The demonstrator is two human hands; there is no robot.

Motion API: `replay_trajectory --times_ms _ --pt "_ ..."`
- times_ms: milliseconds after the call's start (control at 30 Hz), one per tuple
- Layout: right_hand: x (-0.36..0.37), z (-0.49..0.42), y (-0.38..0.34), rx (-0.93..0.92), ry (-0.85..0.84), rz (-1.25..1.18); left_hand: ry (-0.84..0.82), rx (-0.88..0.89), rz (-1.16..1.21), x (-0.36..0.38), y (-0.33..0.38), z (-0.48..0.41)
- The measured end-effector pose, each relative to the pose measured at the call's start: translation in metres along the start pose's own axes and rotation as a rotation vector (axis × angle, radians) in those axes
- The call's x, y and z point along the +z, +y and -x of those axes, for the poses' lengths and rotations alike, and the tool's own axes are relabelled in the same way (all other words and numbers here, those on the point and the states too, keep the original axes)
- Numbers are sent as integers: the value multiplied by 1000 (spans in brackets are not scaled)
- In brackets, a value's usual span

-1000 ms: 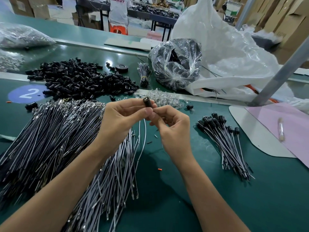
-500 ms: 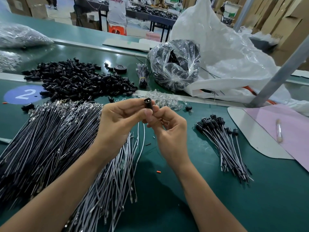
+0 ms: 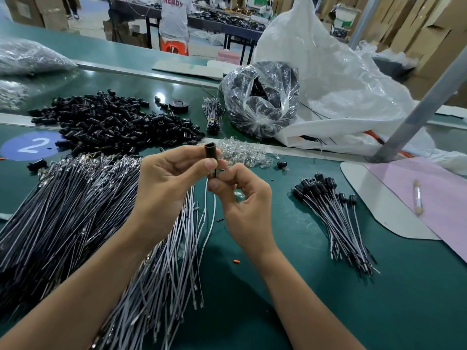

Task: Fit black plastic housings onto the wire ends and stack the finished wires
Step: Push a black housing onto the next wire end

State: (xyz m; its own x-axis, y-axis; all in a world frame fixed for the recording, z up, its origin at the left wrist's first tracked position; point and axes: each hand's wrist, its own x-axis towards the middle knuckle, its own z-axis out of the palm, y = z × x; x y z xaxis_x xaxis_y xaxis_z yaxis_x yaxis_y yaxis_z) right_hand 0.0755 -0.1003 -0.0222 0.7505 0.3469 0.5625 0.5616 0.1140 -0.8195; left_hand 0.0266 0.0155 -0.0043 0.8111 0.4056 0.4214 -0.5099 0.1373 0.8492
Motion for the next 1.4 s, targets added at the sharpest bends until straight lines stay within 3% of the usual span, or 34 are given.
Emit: replay_trajectory --times_ms 167,233,333,533,700,833,1233,1400 --pt "0 1 0 20 -182 227 105 -130 208 -9 4 -9" --pt "-10 -9 1 33 -129 315 125 -185 233 -17 6 -10" --pt "-35 -30 4 161 -20 560 95 -321 171 -22 4 -12" --pt "-54 -49 19 350 -142 966 -34 -581 -177 -21 -6 -9" --pt "-30 -69 33 201 -399 995 -46 -635 -174 -19 -11 -8" --pt "-18 -78 50 186 -483 1078 -39 -607 -159 -19 -14 -7" --pt "-21 -90 59 232 -385 1038 -41 -572 -126 -19 -19 -7" --pt "-31 -64 39 232 -243 546 -3 -519 -151 -17 -21 -7"
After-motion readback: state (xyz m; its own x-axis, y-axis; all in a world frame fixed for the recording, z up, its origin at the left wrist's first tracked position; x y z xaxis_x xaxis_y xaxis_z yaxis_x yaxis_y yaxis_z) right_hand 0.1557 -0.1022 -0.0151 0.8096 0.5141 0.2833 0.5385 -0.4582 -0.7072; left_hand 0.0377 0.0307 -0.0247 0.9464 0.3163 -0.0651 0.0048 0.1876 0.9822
